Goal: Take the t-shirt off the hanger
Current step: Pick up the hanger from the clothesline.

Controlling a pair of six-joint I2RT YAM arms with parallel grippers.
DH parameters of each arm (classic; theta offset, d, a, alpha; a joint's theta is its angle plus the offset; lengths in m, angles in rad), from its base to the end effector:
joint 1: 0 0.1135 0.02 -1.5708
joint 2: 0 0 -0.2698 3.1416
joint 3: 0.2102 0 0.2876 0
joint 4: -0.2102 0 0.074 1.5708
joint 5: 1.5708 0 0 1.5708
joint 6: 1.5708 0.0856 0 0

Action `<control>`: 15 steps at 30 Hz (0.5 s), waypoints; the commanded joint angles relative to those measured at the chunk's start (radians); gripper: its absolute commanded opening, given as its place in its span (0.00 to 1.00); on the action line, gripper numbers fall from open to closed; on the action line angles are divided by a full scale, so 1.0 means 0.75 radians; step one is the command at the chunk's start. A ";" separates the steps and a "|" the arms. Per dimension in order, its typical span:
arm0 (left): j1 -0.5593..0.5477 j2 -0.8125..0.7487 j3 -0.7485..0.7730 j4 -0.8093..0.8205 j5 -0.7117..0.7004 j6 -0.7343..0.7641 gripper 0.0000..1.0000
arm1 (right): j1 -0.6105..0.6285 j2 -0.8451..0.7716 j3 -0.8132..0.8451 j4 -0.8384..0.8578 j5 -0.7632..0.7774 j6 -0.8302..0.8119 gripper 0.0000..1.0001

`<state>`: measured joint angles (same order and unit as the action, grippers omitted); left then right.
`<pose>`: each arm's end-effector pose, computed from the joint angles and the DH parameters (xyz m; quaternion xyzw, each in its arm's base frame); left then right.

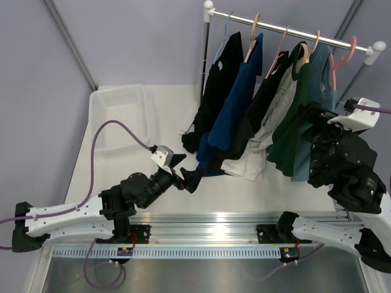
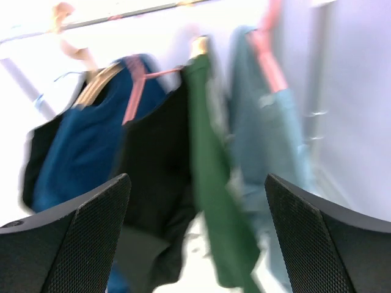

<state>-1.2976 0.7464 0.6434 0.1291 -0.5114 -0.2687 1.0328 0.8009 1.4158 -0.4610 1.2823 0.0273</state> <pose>0.1095 -0.2357 0.3313 0.1745 0.6769 -0.3638 0.6156 0.1343 0.0649 0.5336 0.1467 0.6758 -0.0281 0.7218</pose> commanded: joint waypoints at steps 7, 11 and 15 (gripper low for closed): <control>0.002 0.029 0.007 0.081 0.123 -0.020 0.99 | -0.734 0.247 0.272 -0.594 -0.477 0.258 0.99; 0.002 0.034 0.007 0.083 0.132 -0.016 0.99 | -1.068 0.311 0.235 -0.635 -0.754 0.295 1.00; 0.002 0.044 0.007 0.094 0.154 -0.022 0.99 | -1.230 0.288 0.166 -0.561 -0.877 0.281 0.94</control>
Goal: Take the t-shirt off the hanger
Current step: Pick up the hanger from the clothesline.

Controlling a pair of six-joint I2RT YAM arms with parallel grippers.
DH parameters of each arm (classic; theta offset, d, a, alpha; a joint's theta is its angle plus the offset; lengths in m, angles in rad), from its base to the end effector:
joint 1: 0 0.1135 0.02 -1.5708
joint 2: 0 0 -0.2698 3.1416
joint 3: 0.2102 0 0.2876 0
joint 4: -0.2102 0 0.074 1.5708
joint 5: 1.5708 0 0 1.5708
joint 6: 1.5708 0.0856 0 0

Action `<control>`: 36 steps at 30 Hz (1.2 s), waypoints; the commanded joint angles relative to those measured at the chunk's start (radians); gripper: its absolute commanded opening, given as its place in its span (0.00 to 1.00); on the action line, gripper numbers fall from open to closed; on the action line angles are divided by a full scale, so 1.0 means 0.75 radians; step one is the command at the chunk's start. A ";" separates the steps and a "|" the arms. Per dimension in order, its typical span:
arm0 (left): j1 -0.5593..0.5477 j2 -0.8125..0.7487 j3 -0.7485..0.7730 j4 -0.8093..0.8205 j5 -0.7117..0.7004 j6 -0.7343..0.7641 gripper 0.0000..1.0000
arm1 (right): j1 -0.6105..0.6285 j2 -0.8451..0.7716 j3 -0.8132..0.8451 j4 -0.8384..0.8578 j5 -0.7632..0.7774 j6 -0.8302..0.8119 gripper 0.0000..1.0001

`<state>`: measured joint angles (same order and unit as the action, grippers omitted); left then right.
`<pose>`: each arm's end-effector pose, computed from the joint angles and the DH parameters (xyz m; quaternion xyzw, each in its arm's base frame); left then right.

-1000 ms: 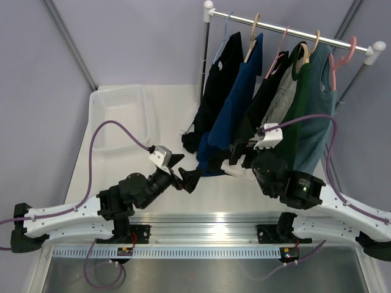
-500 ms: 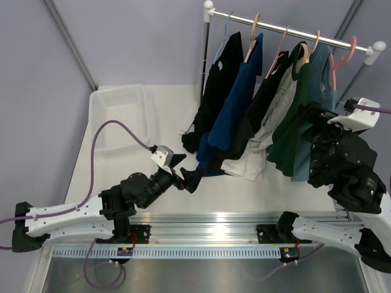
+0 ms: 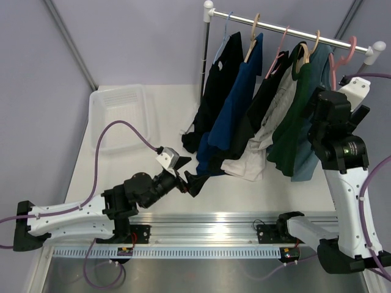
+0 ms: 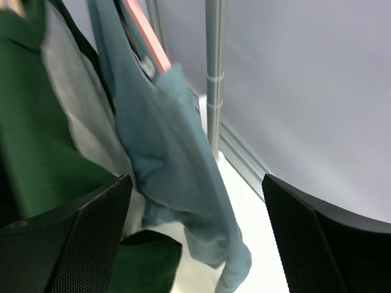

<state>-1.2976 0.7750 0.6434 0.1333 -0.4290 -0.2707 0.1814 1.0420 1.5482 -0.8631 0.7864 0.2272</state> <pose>0.1060 -0.2463 0.3251 0.2079 0.6753 -0.3819 0.5958 0.2340 -0.0187 0.4883 0.2359 0.7535 -0.2013 0.5797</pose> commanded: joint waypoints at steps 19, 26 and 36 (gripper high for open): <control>0.002 -0.011 0.009 0.082 0.071 -0.020 0.99 | -0.193 -0.023 -0.178 0.097 -0.363 -0.021 0.57; 0.002 0.000 0.013 0.082 0.087 -0.022 0.99 | -0.193 -0.046 -0.164 0.112 -0.355 -0.023 0.35; 0.002 0.045 0.030 0.082 0.095 -0.024 0.99 | -0.193 -0.023 -0.111 0.110 -0.284 -0.041 0.00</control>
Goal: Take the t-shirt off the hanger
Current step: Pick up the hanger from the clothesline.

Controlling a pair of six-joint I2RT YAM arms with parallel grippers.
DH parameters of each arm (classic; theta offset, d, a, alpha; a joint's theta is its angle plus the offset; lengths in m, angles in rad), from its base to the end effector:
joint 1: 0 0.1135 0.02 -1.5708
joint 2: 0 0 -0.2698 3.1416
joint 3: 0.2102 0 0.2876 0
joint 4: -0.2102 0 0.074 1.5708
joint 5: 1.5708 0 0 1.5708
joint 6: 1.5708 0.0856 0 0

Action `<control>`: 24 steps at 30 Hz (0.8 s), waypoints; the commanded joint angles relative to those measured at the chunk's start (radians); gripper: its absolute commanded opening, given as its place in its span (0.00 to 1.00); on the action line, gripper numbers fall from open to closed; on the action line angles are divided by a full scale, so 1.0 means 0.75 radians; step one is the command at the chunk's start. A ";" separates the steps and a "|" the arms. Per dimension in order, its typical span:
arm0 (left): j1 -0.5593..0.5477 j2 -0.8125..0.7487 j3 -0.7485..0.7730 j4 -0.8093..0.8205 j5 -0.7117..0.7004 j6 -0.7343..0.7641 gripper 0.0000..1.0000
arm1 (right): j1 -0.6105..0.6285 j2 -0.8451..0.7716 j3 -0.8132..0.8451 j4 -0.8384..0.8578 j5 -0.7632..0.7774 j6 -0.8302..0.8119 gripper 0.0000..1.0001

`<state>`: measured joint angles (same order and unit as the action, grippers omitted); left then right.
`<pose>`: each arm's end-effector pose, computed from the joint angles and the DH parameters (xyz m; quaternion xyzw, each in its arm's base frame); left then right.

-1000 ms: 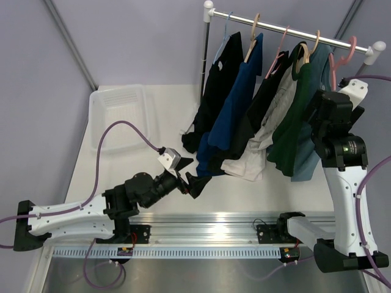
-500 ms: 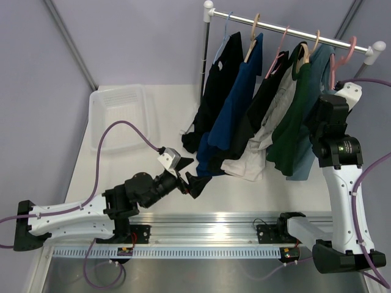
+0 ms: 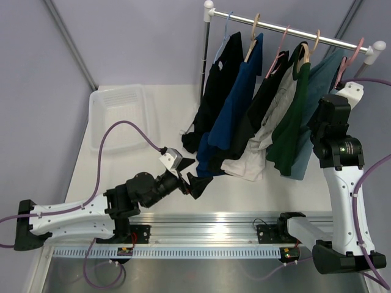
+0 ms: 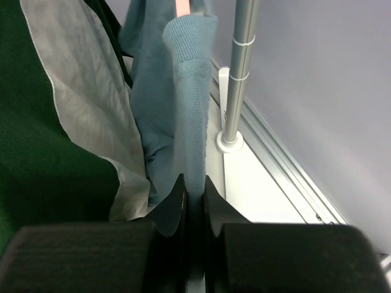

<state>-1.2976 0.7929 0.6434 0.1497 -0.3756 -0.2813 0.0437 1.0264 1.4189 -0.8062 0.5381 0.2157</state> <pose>0.1035 -0.2528 0.3232 0.2226 0.6711 -0.4003 0.5830 0.2539 -0.0328 0.4480 0.2141 0.7917 -0.1525 0.5515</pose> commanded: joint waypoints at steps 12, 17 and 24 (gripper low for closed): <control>0.002 0.078 0.056 0.050 0.057 -0.011 0.99 | -0.009 -0.017 0.194 0.069 0.056 -0.118 0.00; 0.002 0.078 0.061 0.046 0.061 -0.013 0.99 | -0.009 -0.045 0.194 0.081 0.019 -0.124 0.00; 0.002 0.060 0.056 0.044 0.073 -0.013 0.99 | -0.009 -0.051 0.162 0.052 -0.024 -0.108 0.00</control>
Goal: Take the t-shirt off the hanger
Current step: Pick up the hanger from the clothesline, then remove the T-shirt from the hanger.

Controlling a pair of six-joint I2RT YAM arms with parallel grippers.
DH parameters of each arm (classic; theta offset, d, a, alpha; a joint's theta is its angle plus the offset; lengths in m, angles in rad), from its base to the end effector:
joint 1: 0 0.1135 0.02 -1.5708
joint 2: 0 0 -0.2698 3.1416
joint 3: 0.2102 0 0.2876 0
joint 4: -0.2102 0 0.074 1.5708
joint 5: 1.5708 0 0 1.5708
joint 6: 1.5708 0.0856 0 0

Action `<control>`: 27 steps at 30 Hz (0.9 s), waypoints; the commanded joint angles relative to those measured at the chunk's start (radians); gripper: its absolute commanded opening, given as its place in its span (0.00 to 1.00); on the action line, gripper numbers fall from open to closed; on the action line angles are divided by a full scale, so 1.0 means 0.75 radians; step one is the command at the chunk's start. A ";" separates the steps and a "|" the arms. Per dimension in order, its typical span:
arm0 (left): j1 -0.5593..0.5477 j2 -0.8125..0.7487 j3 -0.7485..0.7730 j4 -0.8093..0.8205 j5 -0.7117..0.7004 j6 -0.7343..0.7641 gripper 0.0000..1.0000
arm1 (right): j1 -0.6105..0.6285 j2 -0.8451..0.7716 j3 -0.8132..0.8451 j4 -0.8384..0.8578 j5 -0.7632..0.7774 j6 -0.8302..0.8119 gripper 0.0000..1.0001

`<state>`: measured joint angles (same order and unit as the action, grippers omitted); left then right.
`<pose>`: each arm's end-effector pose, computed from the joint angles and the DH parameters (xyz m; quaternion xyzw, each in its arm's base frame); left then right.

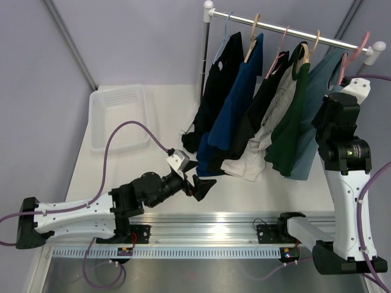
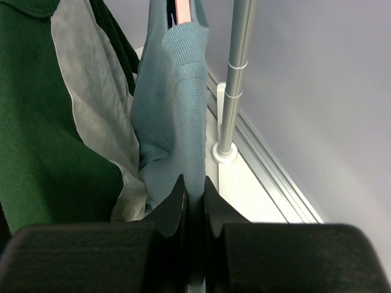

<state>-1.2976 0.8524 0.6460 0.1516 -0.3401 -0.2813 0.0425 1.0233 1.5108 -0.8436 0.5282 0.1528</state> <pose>0.1043 -0.2662 0.3092 0.2466 0.6819 -0.3945 0.5644 0.2402 -0.0330 0.4771 0.1924 0.7833 -0.1596 0.5692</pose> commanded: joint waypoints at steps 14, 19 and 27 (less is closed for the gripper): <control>0.002 0.033 0.084 0.021 0.040 -0.015 0.99 | -0.008 -0.174 0.041 0.178 -0.068 -0.130 0.00; 0.000 0.023 0.077 0.023 0.034 -0.014 0.99 | -0.008 -0.211 0.010 0.174 -0.103 -0.144 0.00; 0.002 0.009 0.075 0.017 0.024 -0.011 0.99 | -0.008 -0.278 -0.016 0.014 -0.134 -0.087 0.00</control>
<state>-1.2976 0.8764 0.6617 0.1486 -0.3290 -0.2852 0.0425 0.8566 1.4876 -0.8700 0.4442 0.0875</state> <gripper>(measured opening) 0.987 0.093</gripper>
